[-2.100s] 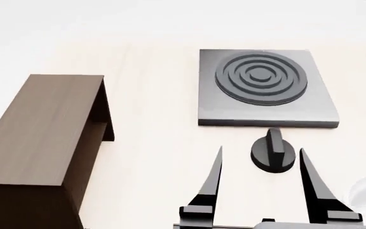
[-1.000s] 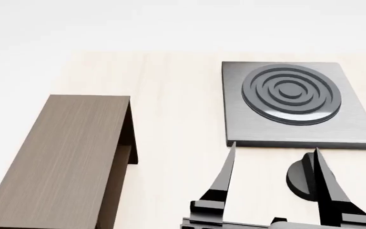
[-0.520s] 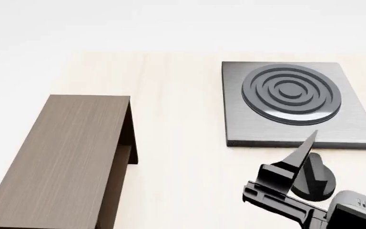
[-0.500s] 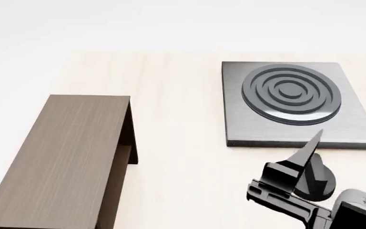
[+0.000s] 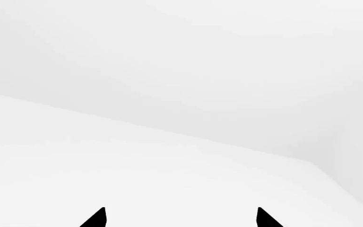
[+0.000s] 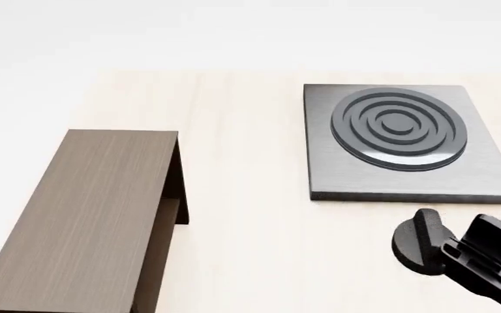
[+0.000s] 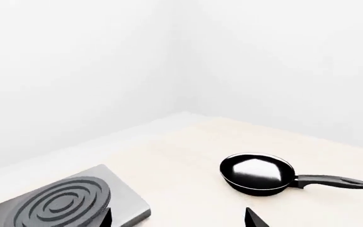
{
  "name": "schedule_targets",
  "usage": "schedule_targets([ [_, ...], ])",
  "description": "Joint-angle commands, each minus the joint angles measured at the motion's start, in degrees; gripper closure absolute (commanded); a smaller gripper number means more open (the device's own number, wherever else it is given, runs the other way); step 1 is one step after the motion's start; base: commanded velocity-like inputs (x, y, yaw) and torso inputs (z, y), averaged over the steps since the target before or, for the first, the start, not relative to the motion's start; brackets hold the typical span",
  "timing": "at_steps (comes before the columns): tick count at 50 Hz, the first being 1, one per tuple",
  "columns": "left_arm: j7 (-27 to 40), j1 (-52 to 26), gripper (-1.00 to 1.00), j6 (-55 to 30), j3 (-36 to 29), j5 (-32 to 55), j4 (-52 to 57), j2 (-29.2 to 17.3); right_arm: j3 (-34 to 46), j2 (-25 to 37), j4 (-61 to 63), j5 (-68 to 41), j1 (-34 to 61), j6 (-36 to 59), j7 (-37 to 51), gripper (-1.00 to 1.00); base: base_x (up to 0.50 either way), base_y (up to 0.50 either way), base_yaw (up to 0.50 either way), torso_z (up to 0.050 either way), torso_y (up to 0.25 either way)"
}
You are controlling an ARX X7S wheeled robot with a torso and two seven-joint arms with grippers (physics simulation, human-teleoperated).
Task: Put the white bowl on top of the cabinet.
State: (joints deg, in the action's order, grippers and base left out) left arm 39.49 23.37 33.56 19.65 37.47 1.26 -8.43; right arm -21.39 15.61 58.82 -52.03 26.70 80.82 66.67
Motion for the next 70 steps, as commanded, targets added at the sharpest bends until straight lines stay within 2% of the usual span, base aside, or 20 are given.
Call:
schedule_targets([
  [1,0.2,0.1,-1.00,0.2,-0.2,0.1,-0.1,-0.1,-9.7,1.0,-1.2,-14.0,2.3,5.3,6.8,-1.00,0.00,0.00,0.00,0.000,0.000],
  [3,0.2,0.1,-1.00,0.3,-0.2,0.1,-0.1,-0.1,-11.4,1.3,-0.8,-16.3,2.4,5.9,8.1,-1.00,0.00,0.00,0.00,0.000,0.000],
  [10,0.1,0.1,-1.00,0.5,-0.3,0.3,-0.4,-0.2,-18.1,5.7,-1.8,-36.3,3.0,6.1,22.8,-1.00,0.00,0.00,0.00,0.000,0.000],
  [15,0.1,0.1,-1.00,0.6,-0.3,0.3,-0.5,-0.2,-21.2,7.9,-1.3,-38.6,0.2,3.7,23.3,-1.00,0.00,0.00,0.00,0.000,0.000],
  [31,0.3,0.0,-1.00,0.8,-0.7,0.4,-0.8,-0.4,-27.9,18.5,0.0,-41.2,-20.3,-17.0,23.3,-1.00,0.00,0.00,0.00,0.000,0.000],
  [45,0.1,-0.5,-1.00,1.0,-0.9,0.6,-1.7,-0.6,-34.3,20.3,-0.1,-42.6,-29.2,-23.7,22.9,-1.00,0.00,0.00,0.00,0.000,0.000],
  [57,0.5,0.1,-1.00,1.1,-1.0,0.7,-1.2,-0.6,-28.1,23.0,-3.3,-43.3,-30.4,-24.5,23.1,-1.00,0.00,0.00,0.00,0.000,0.000],
  [64,0.5,0.1,-1.00,1.3,-1.0,0.7,-1.3,-0.7,-21.4,28.8,-3.9,-47.1,-31.2,-26.0,22.8,-1.00,0.00,0.00,0.00,0.000,0.000],
  [70,0.6,0.3,-1.00,1.4,-1.1,0.8,-1.1,-0.8,-20.6,29.7,-3.9,-47.5,-31.9,-27.6,22.8,-1.00,0.00,0.00,0.00,0.000,0.000],
])
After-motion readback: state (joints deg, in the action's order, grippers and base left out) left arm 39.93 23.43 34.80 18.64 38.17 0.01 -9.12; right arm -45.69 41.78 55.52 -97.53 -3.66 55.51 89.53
